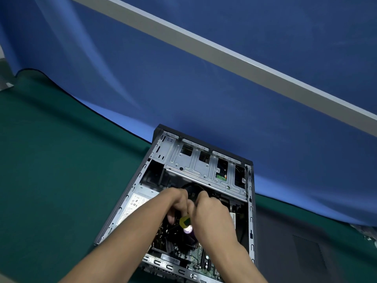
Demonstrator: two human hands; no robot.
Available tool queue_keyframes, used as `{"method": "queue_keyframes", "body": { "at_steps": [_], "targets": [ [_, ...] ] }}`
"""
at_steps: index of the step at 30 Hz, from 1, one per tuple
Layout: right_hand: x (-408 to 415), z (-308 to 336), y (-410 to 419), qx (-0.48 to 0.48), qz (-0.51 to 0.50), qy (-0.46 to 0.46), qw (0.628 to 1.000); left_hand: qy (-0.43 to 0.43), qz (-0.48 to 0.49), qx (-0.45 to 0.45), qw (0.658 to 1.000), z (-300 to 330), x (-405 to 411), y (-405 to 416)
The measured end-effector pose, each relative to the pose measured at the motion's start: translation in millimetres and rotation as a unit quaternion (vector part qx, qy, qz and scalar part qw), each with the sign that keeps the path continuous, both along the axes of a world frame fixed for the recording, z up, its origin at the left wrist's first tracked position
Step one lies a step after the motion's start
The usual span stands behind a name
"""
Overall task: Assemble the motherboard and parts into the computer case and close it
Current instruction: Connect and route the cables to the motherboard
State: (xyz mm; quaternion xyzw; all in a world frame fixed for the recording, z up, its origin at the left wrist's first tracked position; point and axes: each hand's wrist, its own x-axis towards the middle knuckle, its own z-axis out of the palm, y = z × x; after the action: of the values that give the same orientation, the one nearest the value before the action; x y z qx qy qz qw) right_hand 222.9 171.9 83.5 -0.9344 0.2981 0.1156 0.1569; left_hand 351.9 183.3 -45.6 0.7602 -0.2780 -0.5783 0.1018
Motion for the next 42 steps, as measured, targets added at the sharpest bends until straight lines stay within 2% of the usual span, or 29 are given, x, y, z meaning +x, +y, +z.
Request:
{"method": "queue_keyframes", "body": {
  "at_steps": [4,8,9,13,17,21,22,25,26,29,31,34,39,42],
  "targets": [
    [-3,1,-1,0.086,0.018,0.004,0.996,-0.030,-0.013,-0.017,0.999,-3,1,-2],
    [-4,-4,-3,-0.041,-0.003,0.004,0.999,-0.015,-0.009,-0.001,1.000,-2,0,-1],
    [-6,-5,-6,-0.039,-0.008,0.004,0.999,-0.014,-0.003,-0.003,1.000,-4,0,-1],
    [-13,-3,-8,0.062,0.002,-0.006,0.998,-0.023,-0.002,-0.010,1.000,-6,1,-2],
    [-12,-7,-8,-0.057,-0.014,0.008,0.998,-0.020,-0.006,-0.003,1.000,-6,0,-2],
    [-16,-2,-12,0.093,-0.001,0.007,0.996,-0.019,0.002,-0.013,1.000,-6,1,-2],
    [-16,-1,-9,0.086,0.008,0.009,0.996,-0.018,0.000,-0.011,1.000,-6,1,-3],
    [-12,-5,-4,-0.019,0.000,-0.003,1.000,-0.007,-0.004,-0.012,1.000,-6,1,-3],
    [-12,-6,-6,-0.016,-0.010,0.001,1.000,-0.007,-0.004,-0.013,1.000,-6,2,-3],
    [-15,-4,-11,0.093,-0.019,0.009,0.995,-0.015,0.000,-0.015,1.000,-6,1,-2],
    [-19,-5,-10,0.067,-0.002,0.004,0.998,-0.013,0.000,-0.011,1.000,-6,0,-3],
    [-19,-6,-7,-0.035,-0.004,0.014,0.999,-0.010,-0.002,-0.009,1.000,-5,1,-2],
    [-22,1,-8,0.085,0.011,0.013,0.996,-0.009,0.002,-0.014,1.000,-4,0,-3],
    [-17,-4,1,0.010,0.009,-0.023,1.000,-0.001,-0.003,-0.010,1.000,-1,-1,-2]
  ]
}}
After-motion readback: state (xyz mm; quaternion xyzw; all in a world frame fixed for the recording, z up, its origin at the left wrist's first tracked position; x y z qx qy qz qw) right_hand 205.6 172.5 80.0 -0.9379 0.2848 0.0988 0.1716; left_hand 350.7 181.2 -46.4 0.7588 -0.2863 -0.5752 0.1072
